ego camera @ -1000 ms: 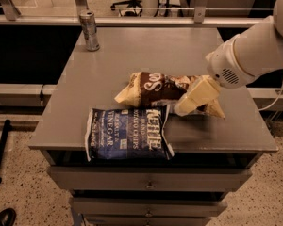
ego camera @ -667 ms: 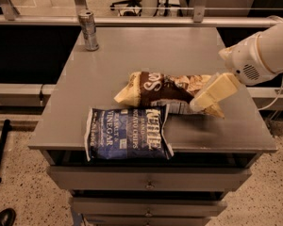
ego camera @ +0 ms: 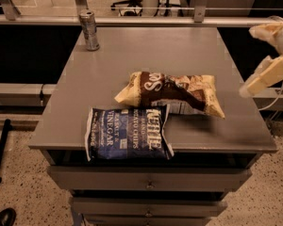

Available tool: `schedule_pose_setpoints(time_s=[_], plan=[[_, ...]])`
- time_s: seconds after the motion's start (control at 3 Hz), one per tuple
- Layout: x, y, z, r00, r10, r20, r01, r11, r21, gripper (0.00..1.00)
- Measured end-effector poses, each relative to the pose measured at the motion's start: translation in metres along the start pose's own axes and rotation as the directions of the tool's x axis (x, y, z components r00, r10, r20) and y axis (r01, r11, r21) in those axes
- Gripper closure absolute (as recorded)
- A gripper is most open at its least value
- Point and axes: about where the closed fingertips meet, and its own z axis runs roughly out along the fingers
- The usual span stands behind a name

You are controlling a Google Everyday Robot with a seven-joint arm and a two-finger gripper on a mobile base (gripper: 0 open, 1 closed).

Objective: Move brown chip bag near blue chip bag

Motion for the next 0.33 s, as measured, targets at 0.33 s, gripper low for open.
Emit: schedule_pose_setpoints(time_s=[0.33], plan=[[-0.0197, -0.0145, -0.0218, 0.993, -0.119, 0.018, 0.118, 0.992, 0.044, 0.0]])
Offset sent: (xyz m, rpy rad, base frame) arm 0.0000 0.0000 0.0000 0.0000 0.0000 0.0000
